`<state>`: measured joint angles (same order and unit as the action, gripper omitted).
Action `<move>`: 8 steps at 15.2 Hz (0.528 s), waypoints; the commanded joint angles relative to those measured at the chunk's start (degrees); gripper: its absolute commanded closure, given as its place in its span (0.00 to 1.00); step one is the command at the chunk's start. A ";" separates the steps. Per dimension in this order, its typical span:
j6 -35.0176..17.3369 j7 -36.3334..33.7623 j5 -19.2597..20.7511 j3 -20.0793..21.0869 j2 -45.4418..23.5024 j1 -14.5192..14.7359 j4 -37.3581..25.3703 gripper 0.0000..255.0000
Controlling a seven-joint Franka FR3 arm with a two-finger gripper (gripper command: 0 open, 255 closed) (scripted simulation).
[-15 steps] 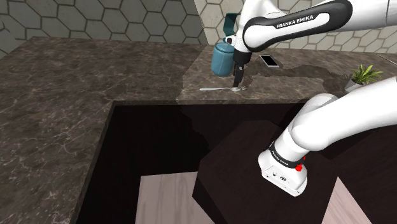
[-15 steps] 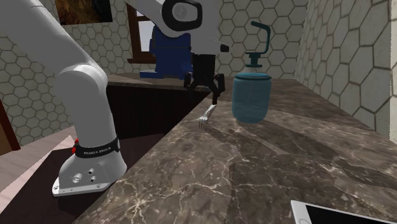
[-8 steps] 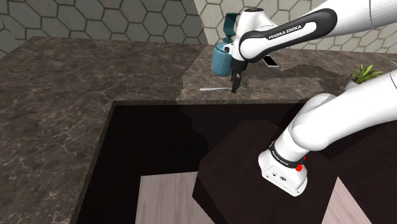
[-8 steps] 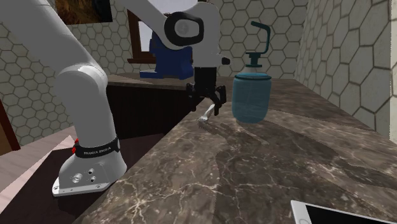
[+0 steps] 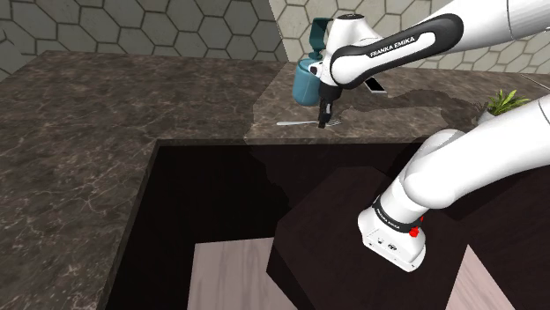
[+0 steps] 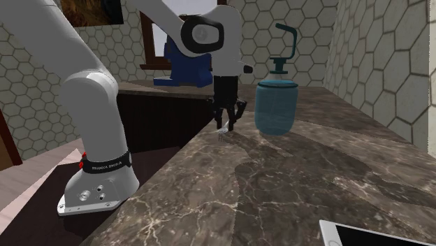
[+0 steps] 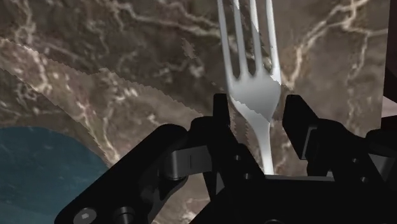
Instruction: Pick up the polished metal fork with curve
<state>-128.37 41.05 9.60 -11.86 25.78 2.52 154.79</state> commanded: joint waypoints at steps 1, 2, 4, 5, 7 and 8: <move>-0.27 -0.04 0.16 -0.14 -0.33 -0.12 0.14 1.00; -0.26 0.01 0.19 -0.18 -0.28 -0.16 0.18 1.00; -0.10 -0.07 0.16 -0.05 -0.05 -0.17 0.25 1.00; 0.87 -0.04 0.10 0.05 0.50 -0.18 -0.16 1.00; 2.77 0.02 -0.01 0.23 1.53 -0.17 -1.05 1.00; 3.72 0.04 -0.07 0.32 2.01 -0.16 -1.51 1.00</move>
<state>-125.48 41.10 9.59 -11.63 27.41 2.34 153.67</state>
